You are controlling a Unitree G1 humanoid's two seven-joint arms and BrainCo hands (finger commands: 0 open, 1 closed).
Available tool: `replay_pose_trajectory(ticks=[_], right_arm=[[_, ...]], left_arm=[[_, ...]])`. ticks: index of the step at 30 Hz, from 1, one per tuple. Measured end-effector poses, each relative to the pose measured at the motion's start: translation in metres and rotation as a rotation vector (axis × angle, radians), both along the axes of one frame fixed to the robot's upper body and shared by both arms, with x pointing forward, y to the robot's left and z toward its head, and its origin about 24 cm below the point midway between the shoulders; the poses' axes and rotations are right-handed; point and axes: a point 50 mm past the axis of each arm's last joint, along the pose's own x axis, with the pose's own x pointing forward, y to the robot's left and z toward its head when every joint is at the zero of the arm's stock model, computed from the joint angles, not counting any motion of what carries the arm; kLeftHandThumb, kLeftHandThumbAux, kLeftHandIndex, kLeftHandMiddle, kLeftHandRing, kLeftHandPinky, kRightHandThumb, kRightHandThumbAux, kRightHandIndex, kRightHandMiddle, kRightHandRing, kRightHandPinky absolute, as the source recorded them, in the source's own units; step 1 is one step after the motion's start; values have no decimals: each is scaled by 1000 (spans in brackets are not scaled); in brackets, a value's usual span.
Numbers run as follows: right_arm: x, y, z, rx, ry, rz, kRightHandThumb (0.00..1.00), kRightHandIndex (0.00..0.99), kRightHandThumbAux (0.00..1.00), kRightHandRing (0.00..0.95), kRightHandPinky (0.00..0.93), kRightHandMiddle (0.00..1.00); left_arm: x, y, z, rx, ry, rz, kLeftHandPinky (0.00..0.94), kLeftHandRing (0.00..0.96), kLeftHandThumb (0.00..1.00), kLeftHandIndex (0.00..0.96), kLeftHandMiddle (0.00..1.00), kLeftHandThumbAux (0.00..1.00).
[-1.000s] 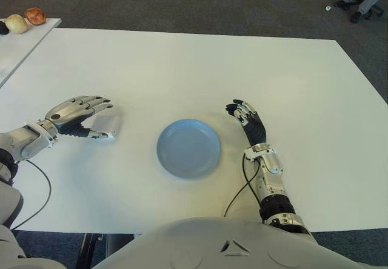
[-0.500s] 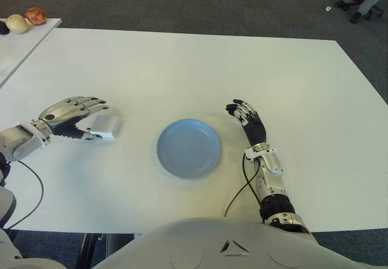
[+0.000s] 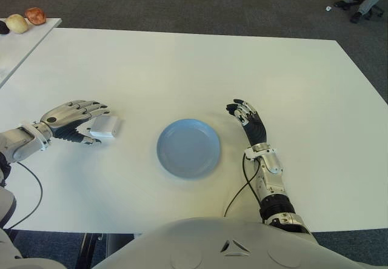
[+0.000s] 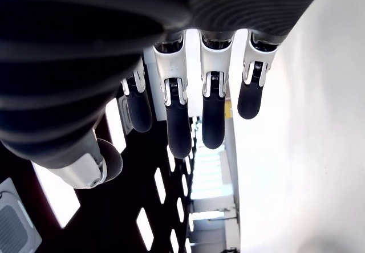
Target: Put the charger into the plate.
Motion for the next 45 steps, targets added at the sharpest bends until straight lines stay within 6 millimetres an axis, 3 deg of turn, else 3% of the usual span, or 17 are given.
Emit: replay_pose_trajectory(ticks=[19, 45], right_arm=[[-6, -1, 1, -2, -1, -6, 0, 222, 576, 287, 234, 346], [-16, -2, 2, -5, 2, -13, 0, 214, 563, 274, 225, 336]], left_arm=[[-1, 0, -4, 33, 13, -13, 37, 0, 246, 0, 0, 254], [0, -5, -10, 30, 67, -7, 92, 2, 302, 0, 0, 284]])
